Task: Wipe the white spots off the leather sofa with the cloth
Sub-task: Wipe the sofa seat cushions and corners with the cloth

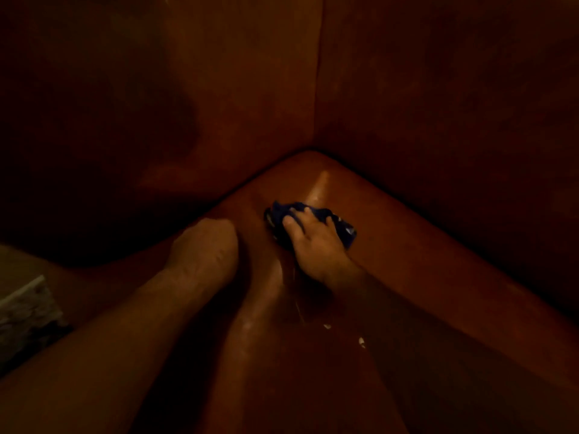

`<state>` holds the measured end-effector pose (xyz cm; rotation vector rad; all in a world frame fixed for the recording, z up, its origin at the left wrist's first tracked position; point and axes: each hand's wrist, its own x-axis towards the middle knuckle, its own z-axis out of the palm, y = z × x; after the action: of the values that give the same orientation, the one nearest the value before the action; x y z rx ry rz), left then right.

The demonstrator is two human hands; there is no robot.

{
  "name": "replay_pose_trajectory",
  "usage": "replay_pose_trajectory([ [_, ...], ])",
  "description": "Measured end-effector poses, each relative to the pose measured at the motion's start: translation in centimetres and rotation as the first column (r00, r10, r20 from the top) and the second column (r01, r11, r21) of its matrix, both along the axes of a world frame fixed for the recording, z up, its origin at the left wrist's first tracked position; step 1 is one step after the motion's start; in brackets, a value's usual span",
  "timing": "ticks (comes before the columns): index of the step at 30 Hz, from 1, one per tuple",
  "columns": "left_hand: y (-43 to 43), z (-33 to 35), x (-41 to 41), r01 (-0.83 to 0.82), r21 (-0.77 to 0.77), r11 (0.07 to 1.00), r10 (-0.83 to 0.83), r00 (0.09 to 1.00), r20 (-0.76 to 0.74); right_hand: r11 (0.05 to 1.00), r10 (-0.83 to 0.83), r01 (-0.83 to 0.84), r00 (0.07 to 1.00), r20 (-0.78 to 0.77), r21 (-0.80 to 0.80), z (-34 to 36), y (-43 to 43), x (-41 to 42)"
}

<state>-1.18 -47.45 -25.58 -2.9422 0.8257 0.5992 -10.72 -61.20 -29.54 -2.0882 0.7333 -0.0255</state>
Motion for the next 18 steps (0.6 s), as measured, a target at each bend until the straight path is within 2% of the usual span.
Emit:
replay_pose_trajectory([
  [2,0.4,-0.4,0.7,-0.032,-0.035,0.999,0.032,0.999,0.018,0.998,0.062,-0.063,0.996,-0.059,-0.019,-0.6,0.5,0.6],
  [5,0.7,-0.7,1.2,-0.060,-0.071,0.996,0.061,0.998,0.010,0.976,0.115,-0.119,0.993,0.028,0.184,0.0,1.6,0.1],
  [7,0.8,-0.7,1.0,-0.052,-0.054,0.997,0.051,0.999,-0.017,0.943,0.164,-0.163,0.986,0.022,0.291,0.4,2.6,-1.3],
  [11,0.9,-0.5,-0.1,0.013,0.023,1.000,-0.011,0.998,-0.055,0.903,0.344,-0.333,0.939,0.005,0.272,0.5,3.4,-5.6],
  [13,0.9,-0.4,-0.8,0.047,0.027,0.999,-0.044,0.994,-0.102,0.884,0.352,-0.319,0.935,-0.039,0.342,0.6,3.2,-7.4],
  [15,0.9,-0.1,-1.6,0.081,0.040,0.996,-0.074,0.987,-0.144,0.852,0.233,-0.184,0.972,-0.038,0.491,1.5,3.0,-8.6],
  [18,0.9,0.3,-2.5,0.104,0.031,0.994,-0.098,0.984,-0.151,0.730,-0.115,0.099,0.993,-0.022,0.677,2.6,1.6,-9.3],
])
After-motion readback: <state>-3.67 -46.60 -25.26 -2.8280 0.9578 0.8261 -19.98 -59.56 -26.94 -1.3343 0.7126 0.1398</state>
